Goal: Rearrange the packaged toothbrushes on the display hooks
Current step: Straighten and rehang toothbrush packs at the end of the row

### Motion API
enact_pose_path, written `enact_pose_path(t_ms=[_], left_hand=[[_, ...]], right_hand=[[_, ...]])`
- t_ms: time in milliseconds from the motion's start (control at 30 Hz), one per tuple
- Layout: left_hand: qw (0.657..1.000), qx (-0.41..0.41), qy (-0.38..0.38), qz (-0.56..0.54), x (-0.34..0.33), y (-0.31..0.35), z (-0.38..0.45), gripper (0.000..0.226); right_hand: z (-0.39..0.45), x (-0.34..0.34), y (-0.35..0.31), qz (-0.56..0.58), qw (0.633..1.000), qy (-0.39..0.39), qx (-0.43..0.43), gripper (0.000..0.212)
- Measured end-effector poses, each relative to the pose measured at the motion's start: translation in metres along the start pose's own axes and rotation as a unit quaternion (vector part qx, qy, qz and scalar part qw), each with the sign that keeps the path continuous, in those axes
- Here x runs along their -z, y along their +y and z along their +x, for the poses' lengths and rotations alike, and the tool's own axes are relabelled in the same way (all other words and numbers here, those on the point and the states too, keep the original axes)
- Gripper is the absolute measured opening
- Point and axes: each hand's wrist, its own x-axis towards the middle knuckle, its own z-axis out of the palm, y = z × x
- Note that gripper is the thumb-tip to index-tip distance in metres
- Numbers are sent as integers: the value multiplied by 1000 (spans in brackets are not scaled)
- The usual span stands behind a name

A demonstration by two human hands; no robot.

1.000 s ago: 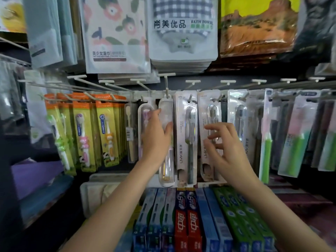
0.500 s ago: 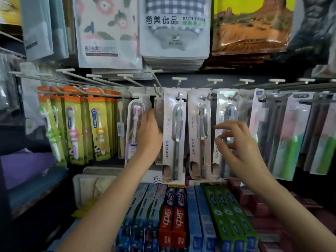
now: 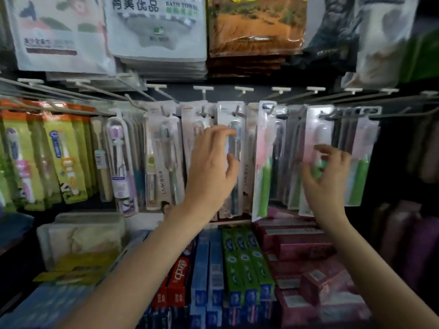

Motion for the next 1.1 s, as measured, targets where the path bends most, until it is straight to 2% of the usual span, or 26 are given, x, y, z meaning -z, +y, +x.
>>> enact_pose_path(t_ms=[100, 167, 233, 367, 533, 633, 700, 800, 867, 933, 1000, 1033, 1100], left_hand=[[999, -16, -34, 16, -22, 18, 3, 37], [999, -22, -39, 6, -34, 29, 5, 35], [998, -36, -51, -22, -44, 41, 5, 33], [993, -43, -99, -50, -68, 63, 2, 43], [976, 115, -166, -86, -108, 83, 17, 61], [961, 157, -197, -111, -127, 87, 27, 71], [945, 198, -228, -124, -136, 82, 30, 79], [937, 218, -233, -140, -138, 74, 31, 74], [948, 211, -201, -128, -137, 72, 31, 67], [956, 203, -182, -109, -133, 71, 32, 66], [962, 192, -177, -84, -130, 69, 34, 70], [963, 188, -178, -69, -129, 68, 34, 71], [965, 183, -180, -52, -127, 68, 35, 72]], right_hand=[[20, 8, 14, 16, 995, -14, -103, 52], [32, 8, 20, 37, 984, -89, -153, 66], [39, 8, 23, 37, 971, -157, -176, 70], [34, 8, 30, 44, 969, -201, -137, 66], [10, 7, 41, 93, 966, -235, -48, 57], [2, 7, 49, 136, 957, -255, -33, 58], [2, 11, 53, 182, 942, -278, -40, 50], [10, 17, 65, 218, 922, -316, -50, 43], [16, 19, 73, 194, 933, -304, -21, 37], [26, 20, 80, 179, 961, -210, -25, 29], [39, 18, 87, 157, 979, -103, -74, 23], [46, 16, 87, 143, 981, -88, -98, 29], [53, 7, 86, 118, 975, -139, -129, 52]])
